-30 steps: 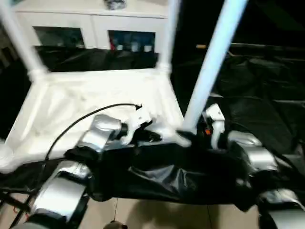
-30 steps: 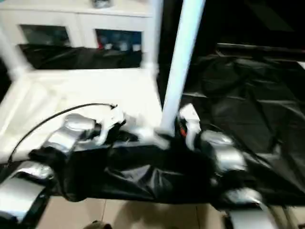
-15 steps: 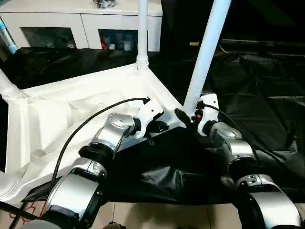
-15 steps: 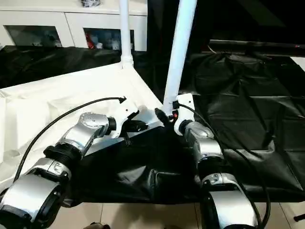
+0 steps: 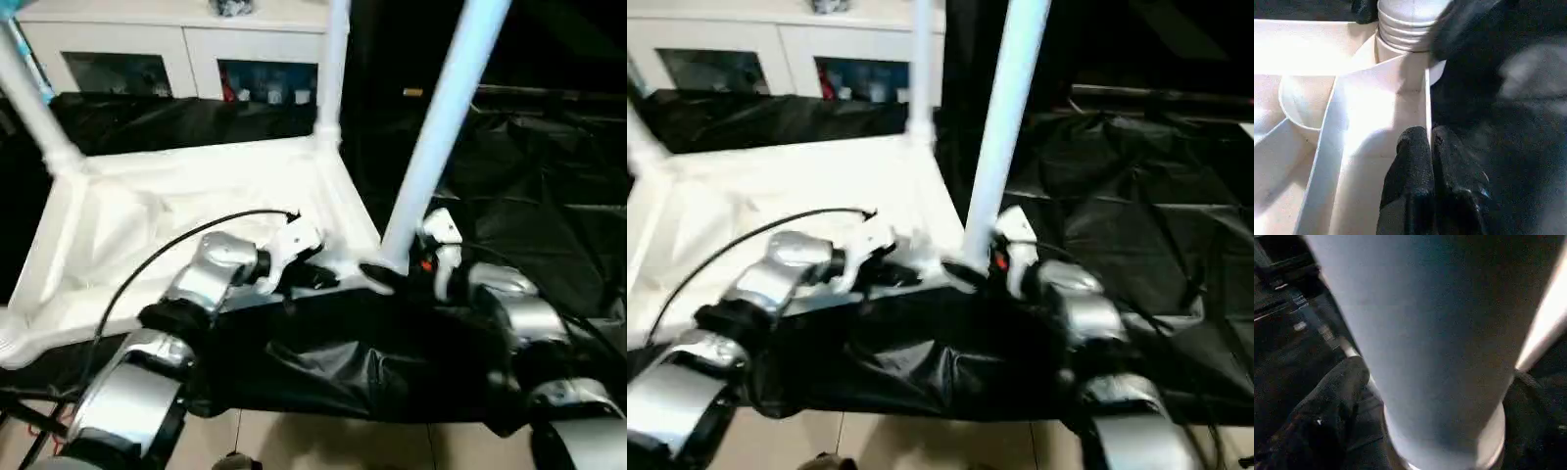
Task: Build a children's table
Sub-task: Rotate leg to tighten
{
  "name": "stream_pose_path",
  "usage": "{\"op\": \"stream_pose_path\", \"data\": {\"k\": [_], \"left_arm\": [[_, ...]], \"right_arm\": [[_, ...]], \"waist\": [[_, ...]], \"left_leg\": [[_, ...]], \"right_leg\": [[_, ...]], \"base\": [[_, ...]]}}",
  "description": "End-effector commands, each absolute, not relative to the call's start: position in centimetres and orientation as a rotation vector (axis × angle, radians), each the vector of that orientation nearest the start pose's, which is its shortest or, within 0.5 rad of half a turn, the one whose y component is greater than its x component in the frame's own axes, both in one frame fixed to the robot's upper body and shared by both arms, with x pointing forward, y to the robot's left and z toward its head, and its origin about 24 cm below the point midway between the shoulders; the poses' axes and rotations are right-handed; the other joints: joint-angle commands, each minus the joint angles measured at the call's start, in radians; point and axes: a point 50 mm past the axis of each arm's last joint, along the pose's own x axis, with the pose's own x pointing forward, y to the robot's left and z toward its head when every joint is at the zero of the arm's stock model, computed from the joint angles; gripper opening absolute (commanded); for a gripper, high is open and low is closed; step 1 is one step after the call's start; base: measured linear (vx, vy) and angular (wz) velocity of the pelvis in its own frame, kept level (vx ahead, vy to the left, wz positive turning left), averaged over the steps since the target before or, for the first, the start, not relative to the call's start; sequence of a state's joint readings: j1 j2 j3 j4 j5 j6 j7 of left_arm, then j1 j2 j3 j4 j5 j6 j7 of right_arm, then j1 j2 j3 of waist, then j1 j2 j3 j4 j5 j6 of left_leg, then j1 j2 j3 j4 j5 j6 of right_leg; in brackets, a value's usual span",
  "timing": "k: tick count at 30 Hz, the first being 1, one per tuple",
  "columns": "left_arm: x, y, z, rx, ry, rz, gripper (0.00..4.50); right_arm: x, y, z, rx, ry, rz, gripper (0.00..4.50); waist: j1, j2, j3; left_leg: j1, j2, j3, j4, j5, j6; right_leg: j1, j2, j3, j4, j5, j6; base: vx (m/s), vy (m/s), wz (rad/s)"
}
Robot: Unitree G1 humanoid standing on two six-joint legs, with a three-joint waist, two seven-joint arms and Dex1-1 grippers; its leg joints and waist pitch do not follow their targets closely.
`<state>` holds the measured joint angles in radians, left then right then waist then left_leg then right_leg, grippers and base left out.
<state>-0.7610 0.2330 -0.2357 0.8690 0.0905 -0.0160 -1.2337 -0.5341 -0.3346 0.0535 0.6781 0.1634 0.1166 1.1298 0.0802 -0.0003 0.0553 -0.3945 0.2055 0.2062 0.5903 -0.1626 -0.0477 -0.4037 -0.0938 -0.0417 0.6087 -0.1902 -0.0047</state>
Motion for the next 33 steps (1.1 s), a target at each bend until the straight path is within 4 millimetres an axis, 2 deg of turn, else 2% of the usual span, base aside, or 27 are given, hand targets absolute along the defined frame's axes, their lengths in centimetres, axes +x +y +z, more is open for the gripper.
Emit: {"op": "stream_pose_path", "data": {"k": [1, 4, 7, 9, 15, 19, 21, 22, 24, 25, 26, 27, 29, 33], "left_arm": [[33.8, 9.2, 6.8, 0.391, 0.344, -1.433, 0.0], [33.8, 9.5, 6.8, 0.391, 0.35, -1.449, 0.0], [33.7, 10.0, 6.7, 0.398, 0.359, -1.464, 0.0], [33.6, 10.1, 6.7, 0.398, 0.36, -1.465, 0.0], [33.6, 10.0, 6.5, 0.392, 0.357, -1.452, 0.0], [33.8, 9.3, 6.6, 0.358, 0.343, -1.411, 0.0], [34.1, 8.7, 6.8, 0.344, 0.33, -1.368, 0.0], [34.4, 8.1, 7.0, 0.336, 0.317, -1.332, 0.0], [34.5, 7.7, 7.0, 0.333, 0.311, -1.315, 0.0], [34.5, 6.7, 7.0, 0.329, 0.3, -1.288, 0.0], [34.5, 6.5, 7.0, 0.329, 0.299, -1.286, 0.0], [34.5, 5.8, 7.0, 0.332, 0.296, -1.271, 0.0], [34.5, 5.0, 7.1, 0.337, 0.288, -1.247, 0.0], [34.5, 3.6, 7.3, 0.342, 0.275, -1.212, 0.0]], "right_arm": [[30.9, -14.8, 4.3, -0.006, 0.355, 1.246, 3.95], [30.5, -15.0, 4.1, -0.005, 0.376, 1.274, 3.71], [30.0, -15.0, 4.0, 0.01, 0.394, 1.295, 3.52], [29.9, -14.8, 4.0, 0.009, 0.395, 1.293, 3.4], [30.0, -14.1, 4.0, 0.029, 0.374, 1.272, 2.89], [30.3, -13.8, 3.8, 0.056, 0.355, 1.192, 2.74], [31.1, -13.5, 3.5, 0.061, 0.333, 1.073, 2.72], [31.8, -13.3, 3.2, 0.063, 0.328, 0.966, 2.72], [32.2, -13.1, 3.0, 0.066, 0.325, 0.902, 2.72], [33.0, -12.7, 2.6, 0.094, 0.338, 0.78, 2.72], [33.1, -12.6, 2.5, 0.097, 0.339, 0.756, 2.72], [33.6, -12.2, 2.4, 0.107, 0.344, 0.674, 2.71], [34.0, -11.8, 2.2, 0.104, 0.343, 0.598, 2.7], [34.5, -10.9, 1.8, 0.109, 0.352, 0.488, 2.7]], "waist": [[-0.002, -0.006, -0.069], [0.006, -0.009, -0.068], [0.007, -0.009, -0.068], [0.006, -0.014, -0.07], [0.007, -0.013, -0.068], [0.004, -0.011, -0.065], [0.003, -0.013, -0.065], [-0.003, -0.01, -0.064], [-0.013, -0.014, -0.063], [-0.017, -0.01, -0.063], [-0.027, -0.009, -0.061], [-0.032, -0.008, -0.065], [-0.035, -0.006, -0.064], [-0.044, -0.004, -0.069]], "left_leg": [[0.031, 0.032, -0.01, -0.068, -0.225, 0.067], [0.032, 0.032, -0.011, -0.069, -0.229, 0.055], [0.03, 0.032, -0.012, -0.07, -0.225, 0.051], [0.031, 0.032, -0.011, -0.069, -0.216, 0.051], [0.032, 0.033, -0.011, -0.069, -0.217, 0.047], [0.031, 0.031, -0.012, -0.073, -0.24, 0.033], [0.032, 0.03, -0.014, -0.074, -0.25, 0.024], [0.035, 0.032, -0.014, -0.075, -0.264, 0.009], [0.034, 0.028, -0.018, -0.078, -0.286, -0.007], [0.033, 0.026, -0.02, -0.078, -0.29, -0.007], [0.034, 0.027, -0.019, -0.079, -0.3, -0.011], [0.032, 0.024, -0.02, -0.079, -0.291, -0.014], [0.033, 0.025, -0.018, -0.078, -0.289, -0.013], [0.03, 0.023, -0.017, -0.075, -0.252, 0.004]], "right_leg": [[0.041, -0.044, 0.027, -0.068, -0.13, -0.255], [0.041, -0.046, 0.027, -0.069, -0.158, -0.247], [0.04, -0.046, 0.027, -0.068, -0.16, -0.244], [0.04, -0.047, 0.027, -0.067, -0.154, -0.242], [0.037, -0.048, 0.028, -0.069, -0.173, -0.237], [0.035, -0.049, 0.028, -0.073, -0.207, -0.228], [0.035, -0.051, 0.028, -0.075, -0.239, -0.219], [0.028, -0.054, 0.031, -0.078, -0.265, -0.214], [0.031, -0.054, 0.028, -0.084, -0.314, -0.2], [0.032, -0.052, 0.028, -0.086, -0.319, -0.193], [0.027, -0.05, 0.031, -0.087, -0.316, -0.196], [0.031, -0.048, 0.029, -0.085, -0.304, -0.195], [0.029, -0.049, 0.031, -0.085, -0.291, -0.196], [0.034, -0.044, 0.029, -0.078, -0.205, -0.214]], "base": [[0.0, 0.0, 0.0], [0.0, 0.0, 0.0], [0.0, 0.0, 0.0], [0.0, 0.0, 0.0], [0.0, 0.0, 0.0], [0.0, 0.0, 0.0], [0.0, 0.0, 0.0], [0.0, 0.0, 0.0], [0.0, 0.0, 0.0], [0.0, 0.0, 0.0], [0.0, 0.0, 0.0], [0.0, 0.0, 0.0], [0.0, 0.0, 0.0], [0.0, 0.0, 0.0]]}}
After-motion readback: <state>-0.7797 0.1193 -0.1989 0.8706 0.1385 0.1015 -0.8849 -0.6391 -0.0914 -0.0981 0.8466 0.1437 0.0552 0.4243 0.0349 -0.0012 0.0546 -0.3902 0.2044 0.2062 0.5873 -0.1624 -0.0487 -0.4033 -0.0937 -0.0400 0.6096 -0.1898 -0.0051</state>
